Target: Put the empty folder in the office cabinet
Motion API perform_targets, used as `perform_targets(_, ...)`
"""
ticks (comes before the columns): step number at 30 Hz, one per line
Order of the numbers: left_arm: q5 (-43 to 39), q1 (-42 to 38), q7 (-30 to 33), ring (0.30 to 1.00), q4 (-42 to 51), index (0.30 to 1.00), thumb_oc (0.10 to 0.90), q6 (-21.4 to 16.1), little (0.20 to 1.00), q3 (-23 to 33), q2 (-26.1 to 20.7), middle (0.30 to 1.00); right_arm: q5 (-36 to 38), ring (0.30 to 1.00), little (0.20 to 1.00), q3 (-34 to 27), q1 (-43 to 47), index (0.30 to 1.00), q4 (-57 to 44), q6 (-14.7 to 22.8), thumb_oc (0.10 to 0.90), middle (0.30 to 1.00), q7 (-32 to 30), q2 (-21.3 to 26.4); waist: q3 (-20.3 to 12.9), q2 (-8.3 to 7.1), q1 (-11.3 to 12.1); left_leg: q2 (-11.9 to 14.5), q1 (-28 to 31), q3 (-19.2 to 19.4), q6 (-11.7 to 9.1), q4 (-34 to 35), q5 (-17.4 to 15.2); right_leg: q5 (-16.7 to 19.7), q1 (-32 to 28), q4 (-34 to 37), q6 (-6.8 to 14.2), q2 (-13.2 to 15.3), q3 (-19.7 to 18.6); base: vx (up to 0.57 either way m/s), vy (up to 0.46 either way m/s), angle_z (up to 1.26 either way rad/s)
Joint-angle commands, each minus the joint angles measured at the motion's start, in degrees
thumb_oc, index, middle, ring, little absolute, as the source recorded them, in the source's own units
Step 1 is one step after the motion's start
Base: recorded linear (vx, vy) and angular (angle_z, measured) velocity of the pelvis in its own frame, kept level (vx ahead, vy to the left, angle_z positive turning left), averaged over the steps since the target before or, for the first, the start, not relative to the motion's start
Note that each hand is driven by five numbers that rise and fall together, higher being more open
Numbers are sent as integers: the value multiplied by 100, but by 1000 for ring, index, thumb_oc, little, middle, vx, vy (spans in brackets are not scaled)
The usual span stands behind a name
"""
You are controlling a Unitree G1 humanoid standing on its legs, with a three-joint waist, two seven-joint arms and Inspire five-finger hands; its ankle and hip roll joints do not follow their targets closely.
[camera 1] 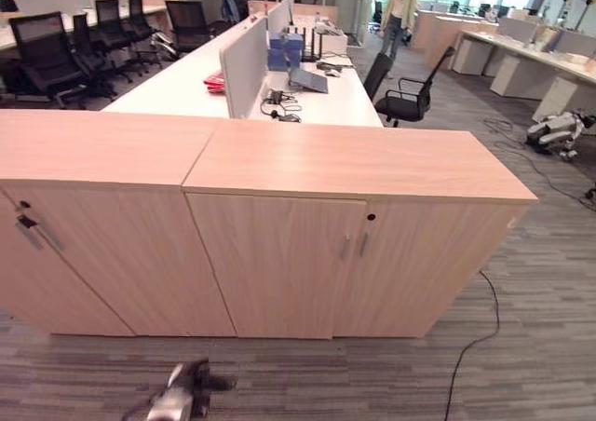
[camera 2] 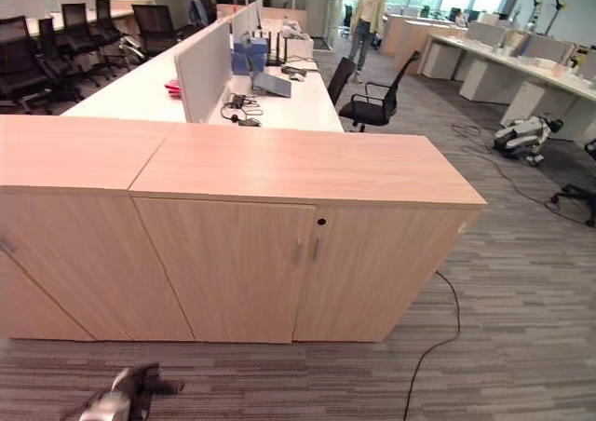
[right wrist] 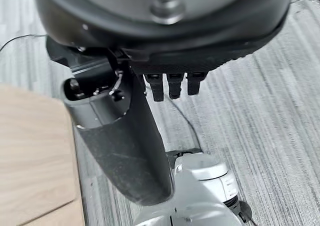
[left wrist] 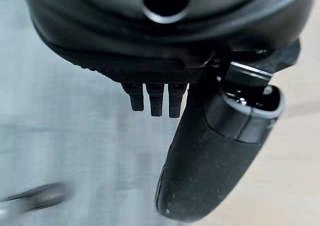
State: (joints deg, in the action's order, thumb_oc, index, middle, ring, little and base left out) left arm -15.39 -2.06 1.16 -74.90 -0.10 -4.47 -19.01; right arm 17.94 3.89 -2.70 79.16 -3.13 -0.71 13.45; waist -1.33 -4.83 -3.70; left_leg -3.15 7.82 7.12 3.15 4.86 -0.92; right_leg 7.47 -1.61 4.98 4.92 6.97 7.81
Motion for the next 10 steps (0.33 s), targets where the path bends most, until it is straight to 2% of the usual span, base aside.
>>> perform_targets(1,-20,-654,-173,900,-130,900,800,-339,900,338,273,900,-240,900,900,68,324,900,422,57,800,900,-11,215,52,45,21,61,-298,-293,-276,14,-308,-485,-240,-71,163,-82,166,-22,-79,16)
perform_targets(3,63,-483,-156,900,-187,900,800,-330,900,396,297,900,-267,900,900,80,331,900,426,60,800,900,-6,216,62,14,73,74,-352,-328,-291,14,-282,-470,-235,-31,156,-95,188,-14,-59,25)
perform_targets(5,380,215,-90,900,-630,900,800,-228,900,675,326,900,-403,900,900,174,335,900,359,87,800,900,23,201,154,-67,277,114,-521,-497,-342,14,-189,-498,-157,2,125,-185,268,-34,-121,29)
perform_targets(10,591,690,-122,900,-823,900,800,-169,900,904,295,900,-467,900,900,278,298,900,167,166,800,900,41,214,248,-98,413,142,-629,-635,-373,14,-122,-530,-79,2,106,-258,366,-22,-80,23)
